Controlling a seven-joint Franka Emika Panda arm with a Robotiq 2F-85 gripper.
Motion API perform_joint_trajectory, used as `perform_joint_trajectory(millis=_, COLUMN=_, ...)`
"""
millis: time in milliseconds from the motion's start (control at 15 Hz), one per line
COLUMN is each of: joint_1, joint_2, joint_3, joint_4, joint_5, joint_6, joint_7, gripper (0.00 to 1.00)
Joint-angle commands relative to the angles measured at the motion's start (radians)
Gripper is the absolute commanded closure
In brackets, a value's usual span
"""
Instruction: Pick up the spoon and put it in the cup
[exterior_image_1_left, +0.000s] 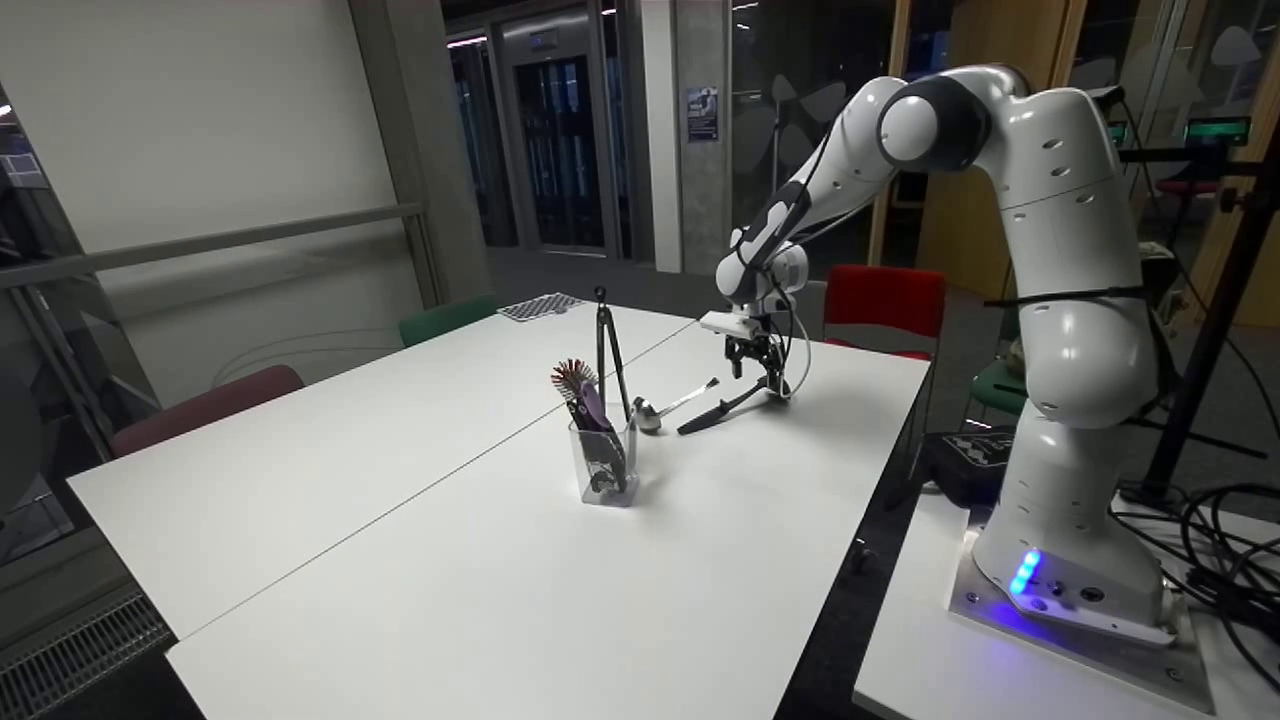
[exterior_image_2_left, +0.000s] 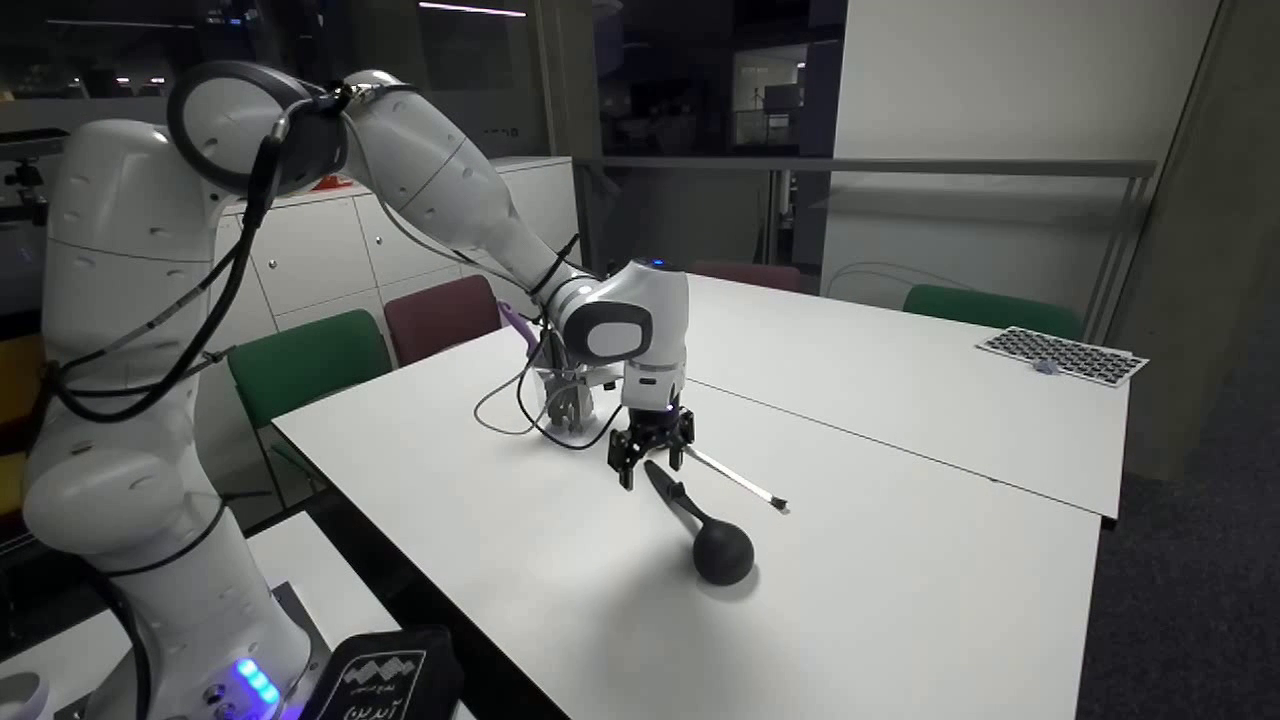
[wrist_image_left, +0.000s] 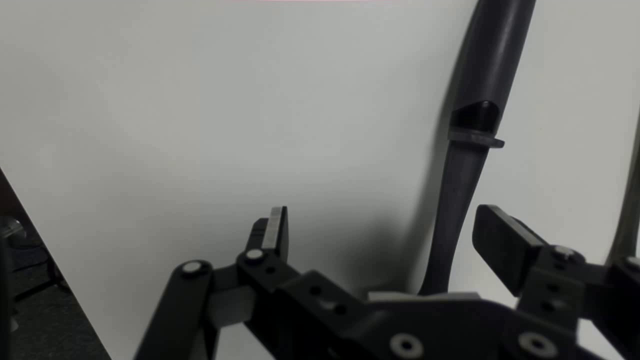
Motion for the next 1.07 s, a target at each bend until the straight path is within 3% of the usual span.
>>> perform_joint_trajectory(millis=0, joint_1=-0.018, joint_2=0.046, joint_3=-0.009, joint_4=0.046, joint_5=0.021, joint_6=-0.042, joint_7=-0.012, gripper=0.00)
perform_joint_trajectory(millis=1000, joint_1=-0.054, joint_2=0.144, joint_3=-0.033, joint_4=0.143, joint_5=0.026, joint_6=-0.007, joint_7=-0.022, gripper=0.00)
